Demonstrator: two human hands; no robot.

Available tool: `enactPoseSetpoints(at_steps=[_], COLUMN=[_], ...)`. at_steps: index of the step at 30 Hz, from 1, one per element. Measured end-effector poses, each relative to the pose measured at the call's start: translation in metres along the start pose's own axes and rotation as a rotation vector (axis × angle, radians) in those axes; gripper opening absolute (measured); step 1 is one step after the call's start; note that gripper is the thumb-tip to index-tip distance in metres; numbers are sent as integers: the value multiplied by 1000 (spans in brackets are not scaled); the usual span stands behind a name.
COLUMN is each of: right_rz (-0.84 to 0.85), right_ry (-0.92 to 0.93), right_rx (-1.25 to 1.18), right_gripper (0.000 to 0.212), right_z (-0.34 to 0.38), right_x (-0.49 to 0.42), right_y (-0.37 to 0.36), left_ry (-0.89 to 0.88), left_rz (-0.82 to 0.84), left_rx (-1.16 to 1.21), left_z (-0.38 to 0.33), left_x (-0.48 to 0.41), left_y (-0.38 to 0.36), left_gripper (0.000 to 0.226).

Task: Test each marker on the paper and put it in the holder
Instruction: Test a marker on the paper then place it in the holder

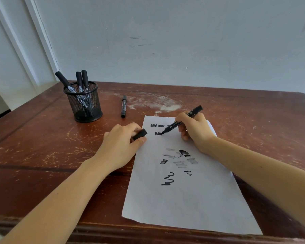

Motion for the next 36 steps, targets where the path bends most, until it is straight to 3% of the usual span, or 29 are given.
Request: enactPoseSetpoints(at_steps=[14,20,29,36], right_rz=[-43,-24,165,300], right_ry=[-15,-69,-102,-79], right_rx=[-11,-211,-435,-335], right_gripper=[18,16,22,26], right_z=[-1,-9,4,19], right_x=[0,-8,-15,-8], right_y=[4,3,-2,-21], left_ry=[3,5,-4,-18], left_rz=[-13,-25,-14,-7], left_rx=[19,35,58,64], left_z=[-1,-2,-3,-4], left_x=[1,2,3,4], left_y=[1,2,2,1], left_gripper=[19,15,13,15])
Point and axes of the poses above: each hand's wrist, its own x-axis away from the middle knuckle, its own y-axis out of the back of the hand, z = x × y, the point moved 8 cm from there along -x, towards the middle knuckle, and after that the axes turned 12 degrees about x, right-handed, at the moved point
